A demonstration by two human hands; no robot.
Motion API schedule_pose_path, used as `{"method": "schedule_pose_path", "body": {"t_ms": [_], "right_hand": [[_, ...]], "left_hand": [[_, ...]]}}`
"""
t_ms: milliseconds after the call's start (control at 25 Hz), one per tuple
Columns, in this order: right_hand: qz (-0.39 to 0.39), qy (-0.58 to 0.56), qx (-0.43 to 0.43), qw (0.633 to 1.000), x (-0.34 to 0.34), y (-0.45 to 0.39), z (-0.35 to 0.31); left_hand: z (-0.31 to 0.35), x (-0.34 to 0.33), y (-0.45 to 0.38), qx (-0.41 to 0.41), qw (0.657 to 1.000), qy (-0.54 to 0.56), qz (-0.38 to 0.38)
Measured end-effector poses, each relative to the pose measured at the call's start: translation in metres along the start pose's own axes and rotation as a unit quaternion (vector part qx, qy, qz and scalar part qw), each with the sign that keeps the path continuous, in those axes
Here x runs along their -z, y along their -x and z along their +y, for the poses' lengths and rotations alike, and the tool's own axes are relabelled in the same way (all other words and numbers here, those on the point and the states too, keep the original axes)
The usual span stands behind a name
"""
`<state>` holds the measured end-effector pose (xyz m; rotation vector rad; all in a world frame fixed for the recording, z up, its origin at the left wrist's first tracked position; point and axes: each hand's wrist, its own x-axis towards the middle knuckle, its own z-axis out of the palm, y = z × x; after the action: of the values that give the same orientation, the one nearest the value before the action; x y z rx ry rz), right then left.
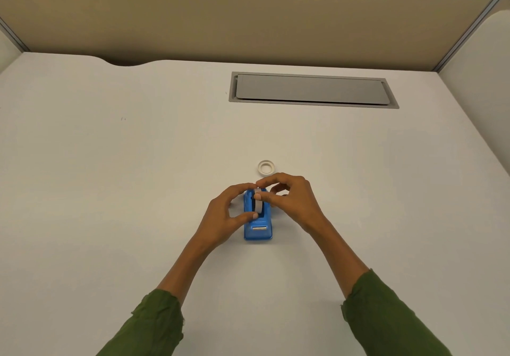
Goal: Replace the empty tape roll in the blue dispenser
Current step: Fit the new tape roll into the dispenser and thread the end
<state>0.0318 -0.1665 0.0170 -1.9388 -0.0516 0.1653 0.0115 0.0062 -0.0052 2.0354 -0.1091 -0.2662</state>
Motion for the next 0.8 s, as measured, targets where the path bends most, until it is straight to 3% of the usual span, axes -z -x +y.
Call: {"method": "schedule_pose_path", "body": {"t_ms": [280,520,800], "right_hand": [[0.034,0.009,0.009,0.999,-0.004,0.002,0.006],[-0.003,0.082,0.097,0.992,0.0,0.011,0.003],[0.03,0.137,0.141,0.98,-0.003,0.009,0.0]], "left_hand": [[0.0,0.001,0.0,0.012,1.0,0.017,-0.003],[0.002,0.0,-0.001,0.006,1.0,0.022,-0.002],[0.003,0.0,-0.002,0.003,1.0,0.015,0.003]]}}
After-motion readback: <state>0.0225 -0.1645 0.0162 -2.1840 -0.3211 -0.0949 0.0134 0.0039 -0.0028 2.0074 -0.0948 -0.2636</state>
